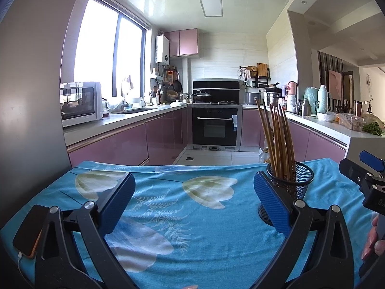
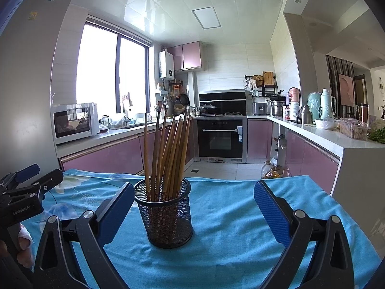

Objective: Organize utensils

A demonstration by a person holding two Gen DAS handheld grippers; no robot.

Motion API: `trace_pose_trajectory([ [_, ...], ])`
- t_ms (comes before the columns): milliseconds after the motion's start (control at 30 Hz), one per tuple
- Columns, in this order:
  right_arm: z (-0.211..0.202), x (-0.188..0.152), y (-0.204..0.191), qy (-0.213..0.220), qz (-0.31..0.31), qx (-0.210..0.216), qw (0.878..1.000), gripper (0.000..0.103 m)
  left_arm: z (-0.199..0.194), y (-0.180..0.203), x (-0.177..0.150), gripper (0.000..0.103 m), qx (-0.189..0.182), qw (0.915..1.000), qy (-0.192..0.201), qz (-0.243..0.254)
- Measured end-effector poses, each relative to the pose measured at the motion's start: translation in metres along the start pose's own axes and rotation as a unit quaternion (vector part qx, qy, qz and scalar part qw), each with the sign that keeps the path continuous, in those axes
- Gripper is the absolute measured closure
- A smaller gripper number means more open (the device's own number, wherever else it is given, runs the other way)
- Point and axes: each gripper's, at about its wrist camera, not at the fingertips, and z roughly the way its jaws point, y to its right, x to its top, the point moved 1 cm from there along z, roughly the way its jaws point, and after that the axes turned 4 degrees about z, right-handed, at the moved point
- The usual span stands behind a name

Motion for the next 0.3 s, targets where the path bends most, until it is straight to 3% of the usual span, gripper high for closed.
trace_pose_trajectory([
  [133, 0.014, -0.001, 0.017, -0.037, -0.002, -0.022, 0.999, 0.007, 0.009, -0.004, -0.002, 0.006, -0.002, 0.9995, -0.032, -0.001],
  [233, 0.041, -0.005, 0.051, -0.113, 0.01, -0.068, 0.991, 0.007, 0.023, -0.011, -0.007, 0.006, 0.009, 0.9974, -0.071, -0.002],
  [300, 0.066, -0.013, 0.081, -0.185, 0.024, -0.094, 0.978, 0.007, 0.033, -0.02, -0.011, 0.006, 0.019, 0.995, -0.098, 0.0],
])
